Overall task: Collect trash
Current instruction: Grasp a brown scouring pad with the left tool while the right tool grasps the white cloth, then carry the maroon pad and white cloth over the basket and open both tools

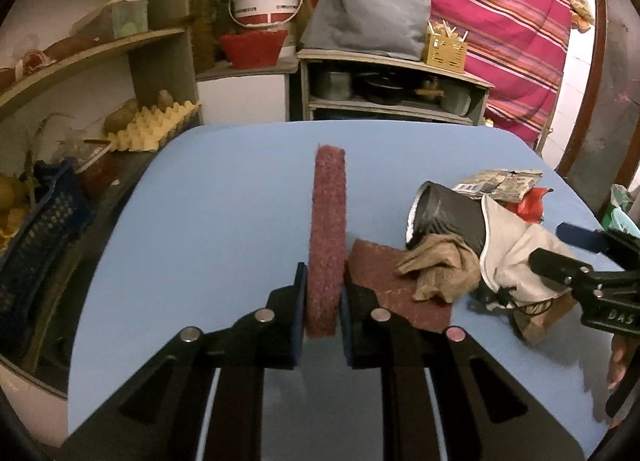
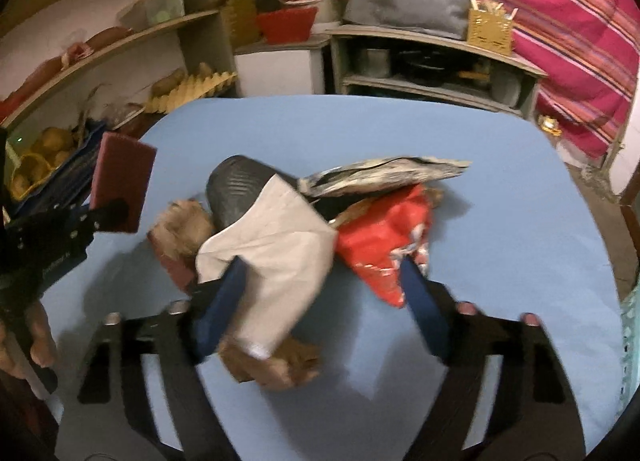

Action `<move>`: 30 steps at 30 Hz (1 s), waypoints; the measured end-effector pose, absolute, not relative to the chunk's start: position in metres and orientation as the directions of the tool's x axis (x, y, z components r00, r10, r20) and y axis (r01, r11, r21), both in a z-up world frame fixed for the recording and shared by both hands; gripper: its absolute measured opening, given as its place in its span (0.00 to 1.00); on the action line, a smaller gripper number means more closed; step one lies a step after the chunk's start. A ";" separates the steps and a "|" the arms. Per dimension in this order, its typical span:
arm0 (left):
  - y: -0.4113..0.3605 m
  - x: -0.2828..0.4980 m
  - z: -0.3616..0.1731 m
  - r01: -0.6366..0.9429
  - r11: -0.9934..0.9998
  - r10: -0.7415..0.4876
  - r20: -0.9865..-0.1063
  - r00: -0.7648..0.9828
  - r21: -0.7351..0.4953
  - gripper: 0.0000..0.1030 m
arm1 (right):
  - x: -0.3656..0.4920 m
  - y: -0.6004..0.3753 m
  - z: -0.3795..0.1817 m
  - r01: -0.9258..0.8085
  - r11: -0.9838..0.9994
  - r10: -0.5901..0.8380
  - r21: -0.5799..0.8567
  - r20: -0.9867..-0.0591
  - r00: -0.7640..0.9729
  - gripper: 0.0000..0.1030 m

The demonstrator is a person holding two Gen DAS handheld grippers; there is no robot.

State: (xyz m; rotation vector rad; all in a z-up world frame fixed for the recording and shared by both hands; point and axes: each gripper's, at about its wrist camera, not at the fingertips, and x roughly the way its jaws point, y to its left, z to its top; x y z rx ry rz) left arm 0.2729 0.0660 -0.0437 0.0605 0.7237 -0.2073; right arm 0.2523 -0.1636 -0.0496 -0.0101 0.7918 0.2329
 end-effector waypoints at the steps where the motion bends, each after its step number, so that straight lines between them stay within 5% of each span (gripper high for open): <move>1: 0.068 0.272 -0.042 0.202 0.979 -0.161 -0.662 0.732 -0.014 0.15 | 0.252 -0.162 -0.049 -0.225 0.971 0.214 0.079 -0.706 0.675 0.52; 5: 0.070 0.267 -0.035 0.194 0.981 -0.152 -0.655 0.740 -0.008 0.15 | 0.247 -0.159 -0.047 -0.265 0.961 0.240 0.076 -0.703 0.669 0.25; 10: 0.068 0.255 -0.028 0.189 0.982 -0.145 -0.641 0.753 -0.001 0.15 | 0.234 -0.169 -0.034 -0.268 0.961 0.246 0.071 -0.665 0.706 0.11; 30: 0.012 0.217 -0.022 0.228 0.973 -0.155 -0.617 0.771 0.041 0.15 | 0.185 -0.269 0.015 -0.116 0.992 0.120 0.042 -0.553 0.824 0.06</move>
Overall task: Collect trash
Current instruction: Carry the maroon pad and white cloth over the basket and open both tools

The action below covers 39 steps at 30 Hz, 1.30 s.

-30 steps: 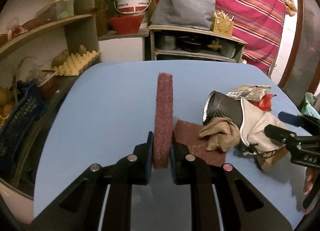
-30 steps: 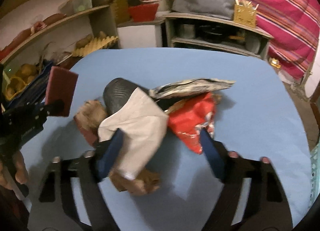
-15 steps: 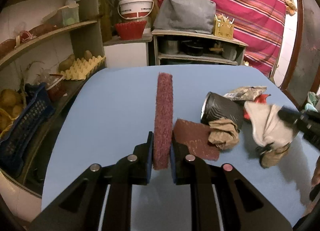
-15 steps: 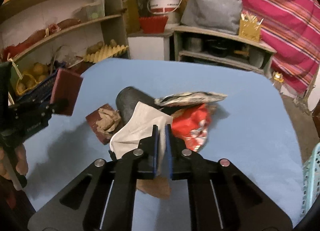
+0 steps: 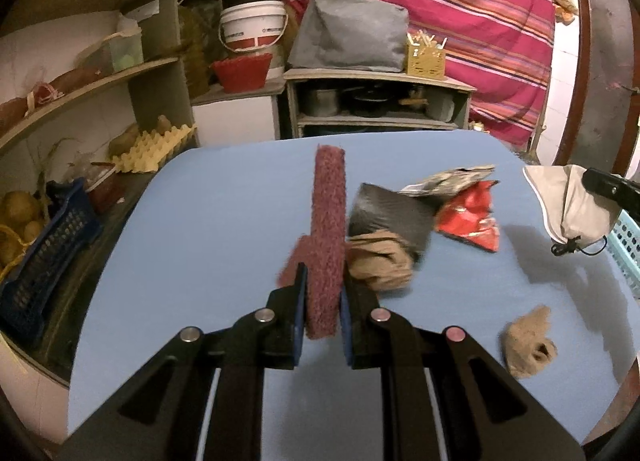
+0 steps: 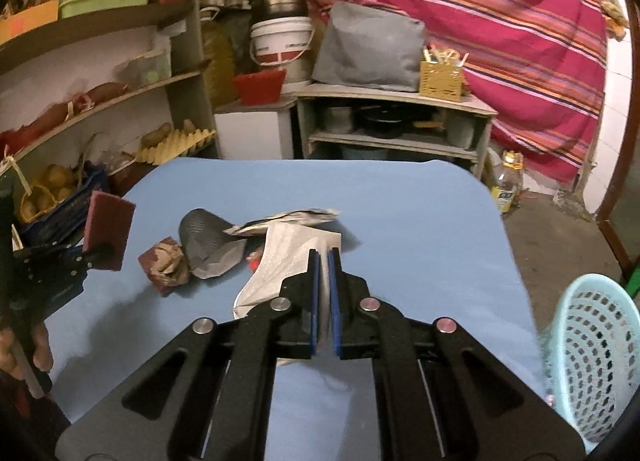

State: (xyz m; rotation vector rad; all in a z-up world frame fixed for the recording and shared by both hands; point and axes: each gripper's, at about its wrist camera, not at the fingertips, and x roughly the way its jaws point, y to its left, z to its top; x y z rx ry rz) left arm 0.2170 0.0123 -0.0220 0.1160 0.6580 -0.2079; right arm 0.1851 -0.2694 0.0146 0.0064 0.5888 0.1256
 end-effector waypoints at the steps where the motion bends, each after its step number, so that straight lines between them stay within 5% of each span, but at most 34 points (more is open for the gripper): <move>1: 0.006 0.216 -0.020 0.232 0.972 -0.153 -0.615 0.773 0.049 0.15 | 0.181 -0.276 0.017 -0.107 0.994 0.110 0.038 -0.550 0.828 0.06; 19: -0.126 0.193 0.039 0.347 0.935 -0.261 -0.530 0.807 0.067 0.15 | 0.120 -0.459 0.067 0.160 0.983 -0.101 0.091 -0.456 0.884 0.06; 39: -0.279 0.184 0.027 0.502 0.863 -0.396 -0.542 0.742 0.057 0.15 | 0.059 -0.583 0.030 0.356 0.920 -0.234 0.165 -0.497 0.835 0.06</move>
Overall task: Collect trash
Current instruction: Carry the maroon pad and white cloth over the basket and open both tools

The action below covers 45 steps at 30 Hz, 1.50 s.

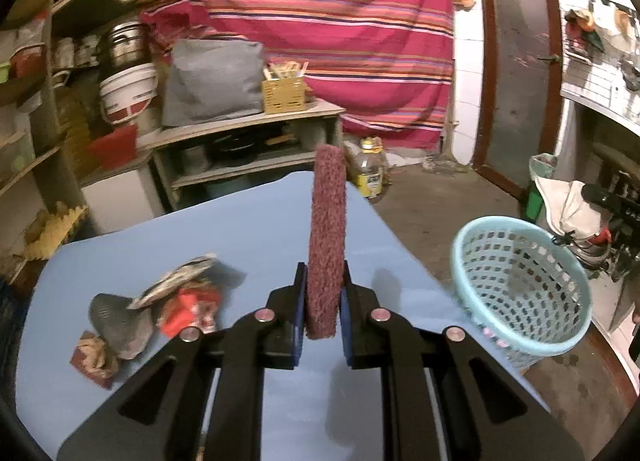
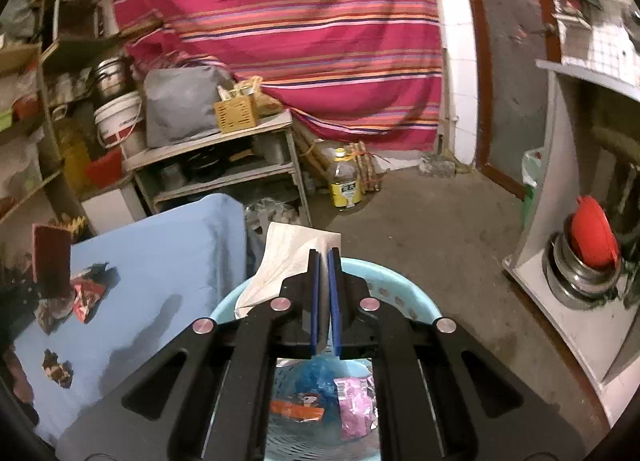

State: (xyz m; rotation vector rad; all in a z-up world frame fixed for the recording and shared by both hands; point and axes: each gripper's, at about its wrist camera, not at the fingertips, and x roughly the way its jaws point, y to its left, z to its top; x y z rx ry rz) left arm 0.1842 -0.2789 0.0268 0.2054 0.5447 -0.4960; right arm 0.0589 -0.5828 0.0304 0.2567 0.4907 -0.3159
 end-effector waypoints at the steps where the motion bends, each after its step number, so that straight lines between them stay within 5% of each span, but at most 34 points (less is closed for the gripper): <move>1: -0.283 0.183 0.026 0.512 0.857 -0.404 -0.542 0.736 0.057 0.15 | 0.056 -0.585 0.029 0.361 0.917 -0.237 0.168 -0.500 0.833 0.06; 30: -0.477 0.171 -0.016 0.741 0.672 -0.579 -0.631 0.516 -0.012 0.17 | 0.044 -0.629 -0.003 0.449 0.871 -0.272 0.200 -0.565 0.779 0.06; 32: -0.476 0.174 -0.019 0.740 0.672 -0.575 -0.646 0.502 -0.024 0.39 | 0.044 -0.629 -0.005 0.450 0.870 -0.271 0.199 -0.570 0.776 0.06; 33: -0.473 0.174 -0.020 0.733 0.680 -0.570 -0.645 0.510 -0.022 0.59 | 0.044 -0.629 -0.006 0.451 0.870 -0.271 0.198 -0.571 0.775 0.06; 34: -0.469 0.174 -0.019 0.721 0.693 -0.565 -0.632 0.530 -0.014 0.63 | 0.044 -0.629 -0.006 0.450 0.871 -0.271 0.198 -0.572 0.774 0.06; 45: -0.399 0.172 0.010 0.642 0.766 -0.536 -0.585 0.608 -0.035 0.77 | 0.067 -0.602 -0.007 0.397 0.904 -0.237 0.157 -0.591 0.771 0.06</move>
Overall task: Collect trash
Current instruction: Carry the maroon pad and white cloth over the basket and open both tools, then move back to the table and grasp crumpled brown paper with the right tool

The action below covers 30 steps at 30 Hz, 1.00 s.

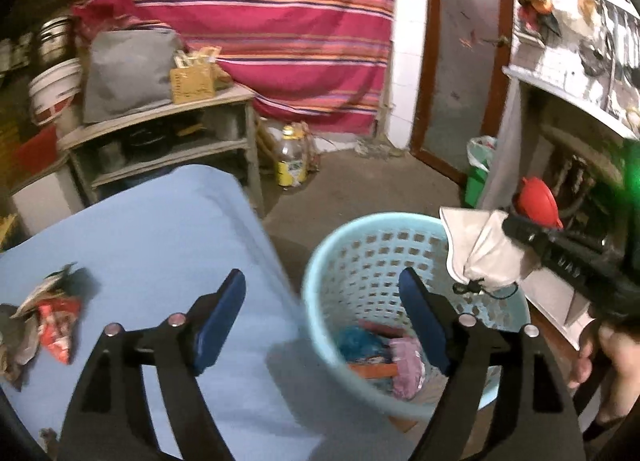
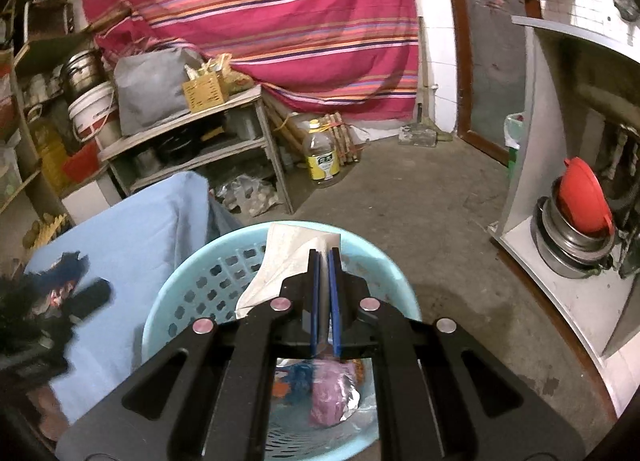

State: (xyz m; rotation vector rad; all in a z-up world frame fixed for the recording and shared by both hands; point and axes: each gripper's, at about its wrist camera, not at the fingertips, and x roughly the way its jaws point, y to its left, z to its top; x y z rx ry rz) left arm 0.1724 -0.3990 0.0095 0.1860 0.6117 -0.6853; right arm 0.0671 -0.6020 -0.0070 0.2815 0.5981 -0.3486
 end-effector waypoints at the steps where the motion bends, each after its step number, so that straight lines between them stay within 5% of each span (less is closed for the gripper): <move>1: -0.388 0.173 0.015 0.627 0.778 -0.527 -0.579 0.622 -0.035 0.80 | 0.070 -0.599 -0.009 0.394 0.907 -0.234 0.151 -0.596 0.768 0.10; 3: -0.363 0.173 0.026 0.592 0.805 -0.506 -0.563 0.654 -0.035 0.86 | 0.077 -0.594 -0.012 0.384 0.911 -0.221 0.149 -0.609 0.761 0.11; 5: -0.341 0.173 0.034 0.567 0.823 -0.491 -0.551 0.675 -0.037 0.89 | 0.083 -0.590 -0.017 0.390 0.911 -0.226 0.136 -0.626 0.746 0.45; 6: -0.330 0.173 0.038 0.554 0.832 -0.478 -0.552 0.683 -0.034 0.90 | 0.085 -0.587 -0.020 0.396 0.910 -0.234 0.127 -0.630 0.741 0.53; 9: -0.286 0.177 0.051 0.502 0.865 -0.429 -0.550 0.716 -0.021 0.90 | 0.091 -0.580 -0.026 0.408 0.907 -0.249 0.102 -0.651 0.717 0.62; 14: -0.219 0.176 0.067 0.410 0.912 -0.344 -0.520 0.782 0.015 0.93 | 0.093 -0.559 -0.017 0.401 0.913 -0.266 0.082 -0.624 0.735 0.89; 17: -0.181 0.177 0.070 0.347 0.937 -0.281 -0.501 0.818 0.040 0.95 | 0.094 -0.534 -0.004 0.373 0.926 -0.269 0.056 -0.596 0.757 0.96; 30: -0.047 0.187 0.033 0.181 0.977 -0.104 -0.501 0.859 0.109 0.95 | 0.104 -0.397 0.007 0.154 0.986 -0.093 0.063 -0.562 0.822 0.96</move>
